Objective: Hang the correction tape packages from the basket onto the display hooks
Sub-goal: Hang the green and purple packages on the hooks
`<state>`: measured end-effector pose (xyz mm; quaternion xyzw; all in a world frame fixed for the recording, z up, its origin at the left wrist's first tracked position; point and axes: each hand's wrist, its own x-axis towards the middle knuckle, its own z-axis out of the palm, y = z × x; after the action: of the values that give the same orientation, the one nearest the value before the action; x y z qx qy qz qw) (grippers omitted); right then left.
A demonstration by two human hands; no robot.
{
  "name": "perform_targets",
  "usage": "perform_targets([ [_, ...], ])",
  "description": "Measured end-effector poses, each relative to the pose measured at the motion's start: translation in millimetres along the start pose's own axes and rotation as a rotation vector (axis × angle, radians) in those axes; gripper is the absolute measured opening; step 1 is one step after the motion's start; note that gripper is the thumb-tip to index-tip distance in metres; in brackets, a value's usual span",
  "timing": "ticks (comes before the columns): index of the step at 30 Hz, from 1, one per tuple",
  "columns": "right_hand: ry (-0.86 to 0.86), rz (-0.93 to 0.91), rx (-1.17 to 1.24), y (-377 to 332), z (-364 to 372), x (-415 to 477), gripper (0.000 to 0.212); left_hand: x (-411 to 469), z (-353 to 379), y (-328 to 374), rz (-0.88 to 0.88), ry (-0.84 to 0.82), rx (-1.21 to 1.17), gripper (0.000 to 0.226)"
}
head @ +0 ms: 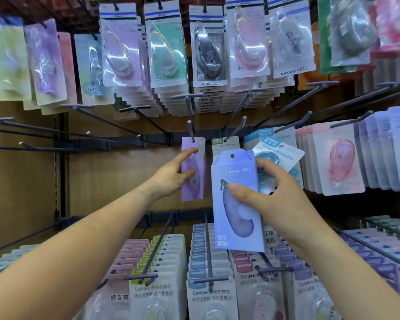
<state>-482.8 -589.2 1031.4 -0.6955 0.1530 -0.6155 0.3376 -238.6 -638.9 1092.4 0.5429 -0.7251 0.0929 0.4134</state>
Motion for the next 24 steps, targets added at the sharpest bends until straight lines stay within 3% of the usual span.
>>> perform_targets([
  [4,0.012,-0.036,0.012,-1,-2,-1,0.036,-11,-6,2,-0.024,0.04,0.065,0.058],
  [7,0.014,-0.079,-0.009,-1,-1,-2,0.034,-31,-13,20,0.025,0.224,0.103,0.038],
  [8,0.017,-0.093,-0.009,-1,0,-2,0.034,-43,-15,31,0.018,0.231,-0.061,0.027],
  [10,0.038,-0.123,0.001,-1,4,-1,0.032,-71,-18,60,-0.025,0.035,-0.531,0.018],
  [12,0.064,-0.141,0.011,-1,11,-1,0.028,-90,-12,82,0.009,-0.169,-0.671,0.032],
  [13,0.07,-0.138,0.024,-1,16,-2,0.024,-96,-6,86,0.034,-0.19,-0.668,0.037],
  [17,0.139,-0.144,0.074,0,24,-2,0.031,-101,3,86,-0.046,-0.064,-0.776,0.045],
  [21,0.168,-0.179,0.031,-4,12,-7,0.015,-106,-10,79,-0.102,0.12,-0.947,0.063],
  [24,0.053,-0.189,-0.017,-6,-1,-13,0.012,-111,-19,75,-0.012,0.184,-0.71,0.067],
])
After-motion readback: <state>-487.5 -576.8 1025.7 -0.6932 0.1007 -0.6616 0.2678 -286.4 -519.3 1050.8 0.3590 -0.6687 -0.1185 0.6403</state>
